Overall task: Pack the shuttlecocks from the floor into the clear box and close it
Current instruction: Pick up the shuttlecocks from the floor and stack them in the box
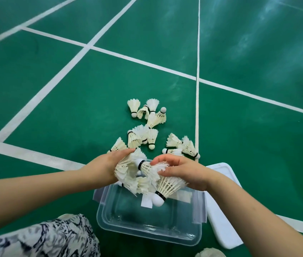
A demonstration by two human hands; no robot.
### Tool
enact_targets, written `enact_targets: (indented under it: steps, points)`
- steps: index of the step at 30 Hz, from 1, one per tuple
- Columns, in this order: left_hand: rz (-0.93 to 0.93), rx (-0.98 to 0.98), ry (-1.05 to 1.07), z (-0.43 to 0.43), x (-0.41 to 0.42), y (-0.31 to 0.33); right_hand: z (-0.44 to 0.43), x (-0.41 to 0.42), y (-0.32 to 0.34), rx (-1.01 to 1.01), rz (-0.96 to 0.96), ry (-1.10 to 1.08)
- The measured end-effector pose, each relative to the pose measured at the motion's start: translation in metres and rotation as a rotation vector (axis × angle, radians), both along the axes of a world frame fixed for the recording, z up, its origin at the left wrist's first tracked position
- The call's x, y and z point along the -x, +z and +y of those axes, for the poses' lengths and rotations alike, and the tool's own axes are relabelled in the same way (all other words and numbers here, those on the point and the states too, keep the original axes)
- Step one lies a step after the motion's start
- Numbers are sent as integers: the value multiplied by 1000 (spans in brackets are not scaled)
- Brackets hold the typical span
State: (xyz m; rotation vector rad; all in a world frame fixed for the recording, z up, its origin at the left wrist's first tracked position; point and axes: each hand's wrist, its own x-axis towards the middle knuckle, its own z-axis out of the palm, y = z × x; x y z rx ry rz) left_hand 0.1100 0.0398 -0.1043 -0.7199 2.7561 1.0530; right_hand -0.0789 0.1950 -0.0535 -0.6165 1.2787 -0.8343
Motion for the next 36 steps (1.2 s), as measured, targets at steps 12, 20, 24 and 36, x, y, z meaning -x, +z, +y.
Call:
enact_targets:
  steps: [12, 20, 24, 36]
  points:
    - [147, -167, 166, 13, 7, -11, -28, -24, -3, 4, 276, -10]
    - [246, -237, 268, 13, 5, -16, -24, -7, -13, -59, 273, -117]
    - [280, -264, 298, 11, 6, -14, -13, 10, -23, -81, 79, -335]
    - [274, -232, 339, 6, 5, -18, 10, -20, -84, -228, 675, -382]
